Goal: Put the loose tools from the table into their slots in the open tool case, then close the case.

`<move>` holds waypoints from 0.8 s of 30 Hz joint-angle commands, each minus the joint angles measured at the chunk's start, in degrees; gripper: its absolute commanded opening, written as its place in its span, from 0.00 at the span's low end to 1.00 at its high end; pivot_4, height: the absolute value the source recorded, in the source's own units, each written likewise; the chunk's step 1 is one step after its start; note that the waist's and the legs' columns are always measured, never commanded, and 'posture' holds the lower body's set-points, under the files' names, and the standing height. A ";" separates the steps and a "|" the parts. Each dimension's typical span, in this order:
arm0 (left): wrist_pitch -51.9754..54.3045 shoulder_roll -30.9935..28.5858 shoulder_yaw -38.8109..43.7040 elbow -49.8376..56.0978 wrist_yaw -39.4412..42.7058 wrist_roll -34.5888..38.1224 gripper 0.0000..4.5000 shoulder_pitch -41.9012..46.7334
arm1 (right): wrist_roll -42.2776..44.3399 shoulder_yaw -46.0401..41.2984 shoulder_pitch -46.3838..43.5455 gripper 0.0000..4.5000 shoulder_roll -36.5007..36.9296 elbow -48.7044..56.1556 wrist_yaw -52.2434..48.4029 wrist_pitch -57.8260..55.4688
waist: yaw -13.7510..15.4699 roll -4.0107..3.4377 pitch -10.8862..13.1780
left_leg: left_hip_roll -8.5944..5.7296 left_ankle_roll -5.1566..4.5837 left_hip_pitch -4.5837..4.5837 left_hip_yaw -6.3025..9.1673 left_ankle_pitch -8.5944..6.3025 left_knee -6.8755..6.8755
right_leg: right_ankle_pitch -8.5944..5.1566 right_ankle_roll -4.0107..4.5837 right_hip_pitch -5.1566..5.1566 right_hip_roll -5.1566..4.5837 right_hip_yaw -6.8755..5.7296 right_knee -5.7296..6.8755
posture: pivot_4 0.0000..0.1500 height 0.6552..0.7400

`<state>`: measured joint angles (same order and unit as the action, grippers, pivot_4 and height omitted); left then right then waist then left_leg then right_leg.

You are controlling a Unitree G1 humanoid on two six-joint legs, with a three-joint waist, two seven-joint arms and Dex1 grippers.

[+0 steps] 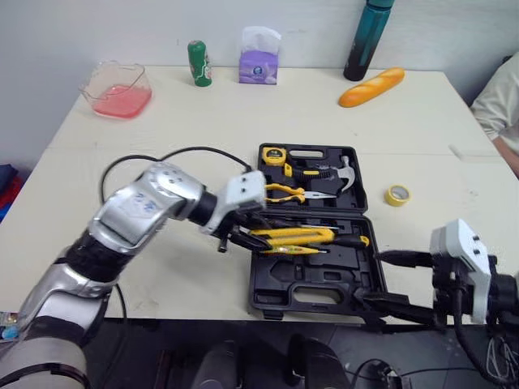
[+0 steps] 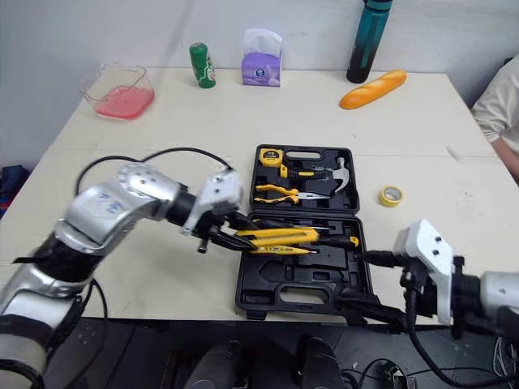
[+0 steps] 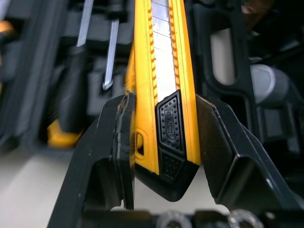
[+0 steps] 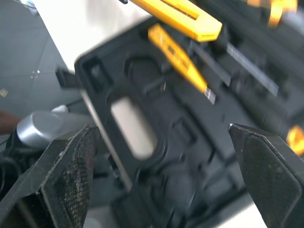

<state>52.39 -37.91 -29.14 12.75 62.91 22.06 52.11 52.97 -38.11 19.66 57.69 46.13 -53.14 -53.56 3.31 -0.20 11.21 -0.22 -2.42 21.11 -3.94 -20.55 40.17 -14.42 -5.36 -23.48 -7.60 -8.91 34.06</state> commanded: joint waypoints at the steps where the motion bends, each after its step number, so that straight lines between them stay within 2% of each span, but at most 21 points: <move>1: -1.02 2.10 -3.25 -0.49 0.56 -2.74 0.32 1.45 | 0.36 -5.72 4.40 1.00 -1.86 4.11 0.53 -0.15 | -0.14 0.00 0.00 | -0.01 -0.01 0.02 0.01 0.00 0.00 | 0.00 0.00 -0.01 -0.01 0.03 -0.01 | 1.00 0.90; 8: -0.40 6.94 -7.50 -0.82 -1.08 -6.31 0.32 0.55 | 0.31 -10.58 11.55 1.00 -4.64 6.13 1.37 0.29 | 0.05 0.01 0.00 | 0.00 -0.01 -0.01 0.04 0.01 0.01 | 0.00 0.00 0.00 -0.02 0.21 -0.01 | 1.00 0.90; 14: 2.05 10.32 -8.77 -0.95 -2.53 -7.28 0.32 0.48 | -0.14 -10.78 13.15 1.00 -5.10 5.78 2.06 1.21 | 0.13 0.01 0.00 | -0.04 -0.06 0.03 0.08 0.01 0.03 | 0.02 -0.03 0.00 -0.07 0.22 -0.04 | 1.00 0.90; 24: 4.73 10.47 -9.51 -0.29 -2.51 -7.56 0.32 0.10 | -0.69 -9.36 11.88 1.00 -4.28 4.04 2.86 2.39 | -0.05 0.01 0.00 | -0.03 -0.05 0.01 0.08 0.01 0.04 | 0.02 -0.03 0.02 -0.07 0.22 -0.03 | 1.00 0.90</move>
<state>56.33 -27.53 -39.19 10.69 60.15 14.05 52.28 52.70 -47.43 31.93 53.17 49.98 -50.40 -52.18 3.26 -0.19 11.21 -0.26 -2.47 21.12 -3.86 -20.53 40.21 -14.41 -5.38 -23.45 -7.68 -8.69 34.03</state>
